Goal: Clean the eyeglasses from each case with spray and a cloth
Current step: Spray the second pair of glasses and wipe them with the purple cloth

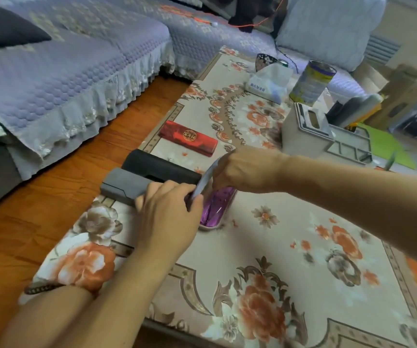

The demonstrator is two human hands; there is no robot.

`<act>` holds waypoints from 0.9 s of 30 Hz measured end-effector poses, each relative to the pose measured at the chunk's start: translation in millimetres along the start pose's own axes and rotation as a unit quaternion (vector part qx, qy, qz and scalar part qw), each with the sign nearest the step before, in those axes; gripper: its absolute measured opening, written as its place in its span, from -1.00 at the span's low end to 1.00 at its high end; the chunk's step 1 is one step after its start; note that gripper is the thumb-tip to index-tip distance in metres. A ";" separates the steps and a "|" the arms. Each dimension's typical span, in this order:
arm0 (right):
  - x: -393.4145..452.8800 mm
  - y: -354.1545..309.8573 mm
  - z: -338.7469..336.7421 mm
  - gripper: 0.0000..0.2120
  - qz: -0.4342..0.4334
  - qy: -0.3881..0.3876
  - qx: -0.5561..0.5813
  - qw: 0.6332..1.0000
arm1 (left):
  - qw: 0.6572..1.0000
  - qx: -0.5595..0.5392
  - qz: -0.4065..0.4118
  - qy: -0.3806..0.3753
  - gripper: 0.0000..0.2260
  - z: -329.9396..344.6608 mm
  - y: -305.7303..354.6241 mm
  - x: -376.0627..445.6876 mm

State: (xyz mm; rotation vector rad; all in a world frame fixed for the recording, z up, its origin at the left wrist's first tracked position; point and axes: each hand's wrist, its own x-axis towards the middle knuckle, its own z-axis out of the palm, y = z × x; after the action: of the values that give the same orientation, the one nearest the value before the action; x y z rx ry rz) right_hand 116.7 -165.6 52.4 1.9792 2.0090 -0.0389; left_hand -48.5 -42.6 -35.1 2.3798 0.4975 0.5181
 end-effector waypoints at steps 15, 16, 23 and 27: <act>0.6 -2.8 39.7 -0.78 0.188 0.093 0.237 0.949 | 0.998 -0.062 -0.024 0.014 -0.78 8.0 -4.6 1.9; -1.6 -3.0 39.4 -0.78 0.184 0.086 0.243 0.949 | 0.998 -0.063 -0.025 0.014 -0.77 8.1 -4.3 1.6; -13.1 -11.0 39.8 -0.71 0.063 0.039 0.082 0.994 | 0.998 -0.065 -0.023 0.011 -0.74 8.2 -4.9 2.6; -7.5 -10.2 48.6 -0.75 0.052 0.075 0.073 0.993 | 0.997 -0.074 -0.021 0.014 -0.73 8.6 -5.5 2.0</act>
State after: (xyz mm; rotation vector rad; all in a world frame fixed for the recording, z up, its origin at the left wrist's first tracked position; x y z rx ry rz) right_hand 116.6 -185.0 6.1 2.2373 2.0420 -0.0148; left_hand -43.8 -42.0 -44.4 2.2186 0.5018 0.5515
